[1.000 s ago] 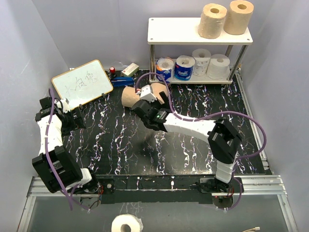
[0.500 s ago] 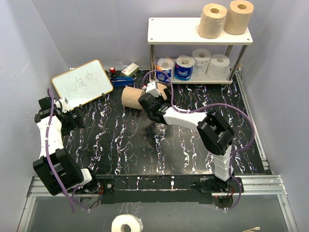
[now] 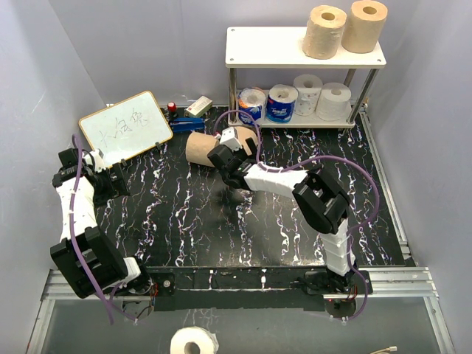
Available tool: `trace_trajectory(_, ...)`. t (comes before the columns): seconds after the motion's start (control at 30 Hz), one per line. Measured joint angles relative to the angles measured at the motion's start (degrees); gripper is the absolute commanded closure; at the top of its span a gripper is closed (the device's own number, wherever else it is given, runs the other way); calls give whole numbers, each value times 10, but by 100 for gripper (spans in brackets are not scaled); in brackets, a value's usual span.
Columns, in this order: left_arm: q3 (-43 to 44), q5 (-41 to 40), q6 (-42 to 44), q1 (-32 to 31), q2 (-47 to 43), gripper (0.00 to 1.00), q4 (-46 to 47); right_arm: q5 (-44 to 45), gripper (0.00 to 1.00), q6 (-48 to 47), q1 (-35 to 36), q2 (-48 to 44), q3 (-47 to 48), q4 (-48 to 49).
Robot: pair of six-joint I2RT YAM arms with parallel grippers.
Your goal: Place and organize the paper towels onto the shelf
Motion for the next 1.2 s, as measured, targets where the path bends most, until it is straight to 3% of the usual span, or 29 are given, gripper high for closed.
trace_trajectory(0.4, 0, 0, 0, 0, 0, 7, 0, 4, 30, 19, -30, 22, 4, 17)
trace_trajectory(0.93, 0, 0, 0, 0, 1, 7, 0, -16, 32, 27, -42, 57, 41, 20)
trace_trajectory(1.0, 0, 0, 0, 0, 1, 7, 0, -18, 43, 27, -42, 57, 42, 21)
trace_trajectory(1.13, 0, 0, 0, 0, 2, 7, 0, -24, 87, 25, -43, 61, 46, 25)
trace_trajectory(1.2, 0, 0, 0, 0, 2, 7, 0, -27, 100, 24, -43, 64, 48, 28)
